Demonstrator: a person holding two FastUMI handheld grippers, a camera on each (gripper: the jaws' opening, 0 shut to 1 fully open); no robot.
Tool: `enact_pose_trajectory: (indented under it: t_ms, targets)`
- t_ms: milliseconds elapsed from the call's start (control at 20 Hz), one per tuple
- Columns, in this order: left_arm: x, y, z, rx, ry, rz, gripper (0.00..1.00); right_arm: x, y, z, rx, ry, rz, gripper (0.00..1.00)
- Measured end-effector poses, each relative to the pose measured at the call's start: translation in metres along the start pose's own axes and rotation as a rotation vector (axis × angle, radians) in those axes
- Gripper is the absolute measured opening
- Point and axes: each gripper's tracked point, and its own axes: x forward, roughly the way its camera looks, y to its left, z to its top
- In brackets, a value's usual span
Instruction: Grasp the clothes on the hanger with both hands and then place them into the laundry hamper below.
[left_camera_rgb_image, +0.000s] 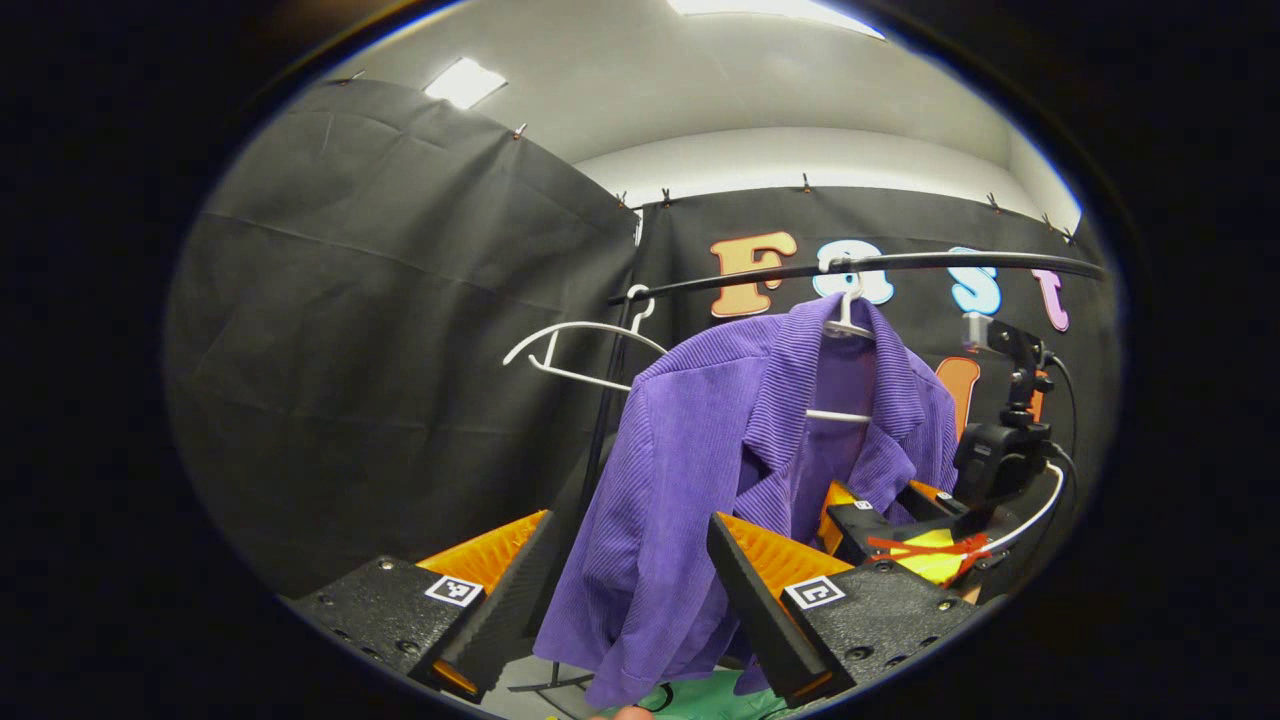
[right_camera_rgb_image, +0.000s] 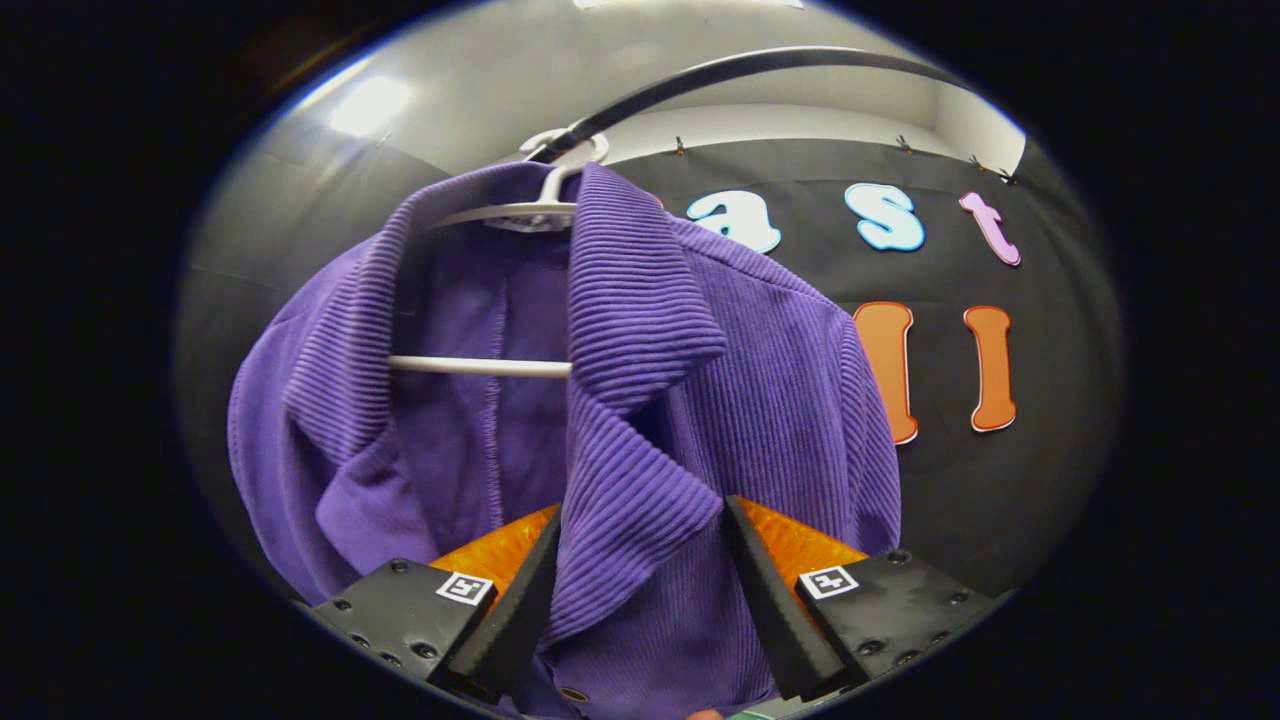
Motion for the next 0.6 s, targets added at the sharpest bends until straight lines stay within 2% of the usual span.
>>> enact_pose_trajectory:
  t_ms: [100, 300, 350, 500, 550, 600]
  targets:
    - [0.0, -0.011, 0.001, 0.003, -0.017, -0.034, 0.94, 0.005, -0.012, 0.002, 0.023, 0.014, 0.042, 0.94]
    - [0.013, -0.055, -0.013, -0.047, 0.009, -0.142, 0.91, -0.017, -0.039, 0.025, 0.074, -0.013, 0.092, 0.15]
    - [0.017, -0.067, -0.019, -0.062, 0.025, -0.161, 0.91, -0.026, -0.043, 0.034, 0.069, -0.023, 0.107, 0.11]
    - [0.037, -0.089, -0.047, -0.121, 0.09, -0.144, 0.91, -0.047, -0.061, 0.065, 0.058, -0.064, 0.132, 0.11]
    - [0.046, -0.097, -0.055, -0.131, 0.098, -0.139, 0.95, -0.054, -0.063, 0.074, 0.054, -0.077, 0.148, 0.11]
    - [0.055, -0.101, -0.058, -0.132, 0.09, -0.123, 0.91, -0.061, -0.065, 0.082, 0.048, -0.089, 0.163, 0.11]
